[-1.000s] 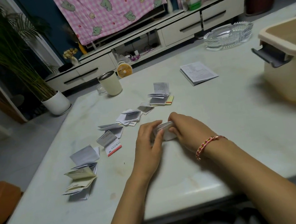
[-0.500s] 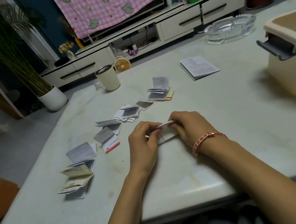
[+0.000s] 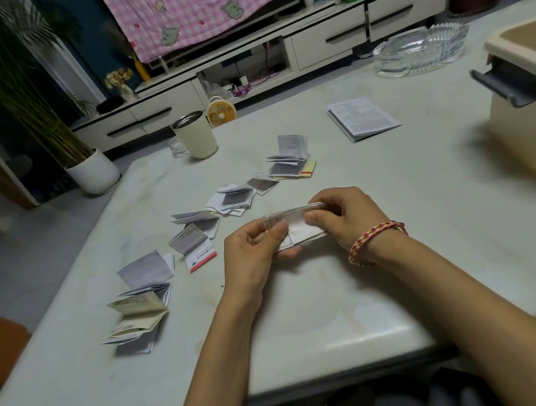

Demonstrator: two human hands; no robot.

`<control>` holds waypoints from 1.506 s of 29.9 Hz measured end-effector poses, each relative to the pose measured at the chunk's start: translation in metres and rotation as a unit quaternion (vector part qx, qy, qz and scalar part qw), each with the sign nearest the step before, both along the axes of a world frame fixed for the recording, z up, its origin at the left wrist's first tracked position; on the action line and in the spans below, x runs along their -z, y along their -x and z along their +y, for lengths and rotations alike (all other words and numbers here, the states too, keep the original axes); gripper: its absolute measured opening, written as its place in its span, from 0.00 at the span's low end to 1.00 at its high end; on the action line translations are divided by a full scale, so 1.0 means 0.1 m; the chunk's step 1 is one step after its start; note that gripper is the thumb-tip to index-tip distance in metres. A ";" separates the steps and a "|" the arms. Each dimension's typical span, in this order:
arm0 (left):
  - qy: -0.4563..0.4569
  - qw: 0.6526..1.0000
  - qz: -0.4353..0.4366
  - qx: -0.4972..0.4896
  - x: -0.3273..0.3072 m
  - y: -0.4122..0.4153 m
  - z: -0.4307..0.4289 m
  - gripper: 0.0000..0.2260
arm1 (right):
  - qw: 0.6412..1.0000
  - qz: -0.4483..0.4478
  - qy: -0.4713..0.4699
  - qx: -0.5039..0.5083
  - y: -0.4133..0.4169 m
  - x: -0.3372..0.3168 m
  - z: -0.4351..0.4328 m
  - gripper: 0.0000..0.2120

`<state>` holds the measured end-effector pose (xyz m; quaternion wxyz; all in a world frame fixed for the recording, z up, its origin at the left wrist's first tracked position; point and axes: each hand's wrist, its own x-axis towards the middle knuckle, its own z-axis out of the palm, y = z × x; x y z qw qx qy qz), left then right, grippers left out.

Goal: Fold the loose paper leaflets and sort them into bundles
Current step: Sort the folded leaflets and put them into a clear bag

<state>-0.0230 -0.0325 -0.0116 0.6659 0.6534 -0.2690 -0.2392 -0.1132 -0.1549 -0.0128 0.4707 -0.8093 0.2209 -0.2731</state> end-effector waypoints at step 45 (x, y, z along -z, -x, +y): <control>0.150 0.933 0.212 -0.250 -0.08 0.28 -0.37 0.14 | 0.966 -0.078 -0.206 0.137 -0.27 0.02 0.29 0.12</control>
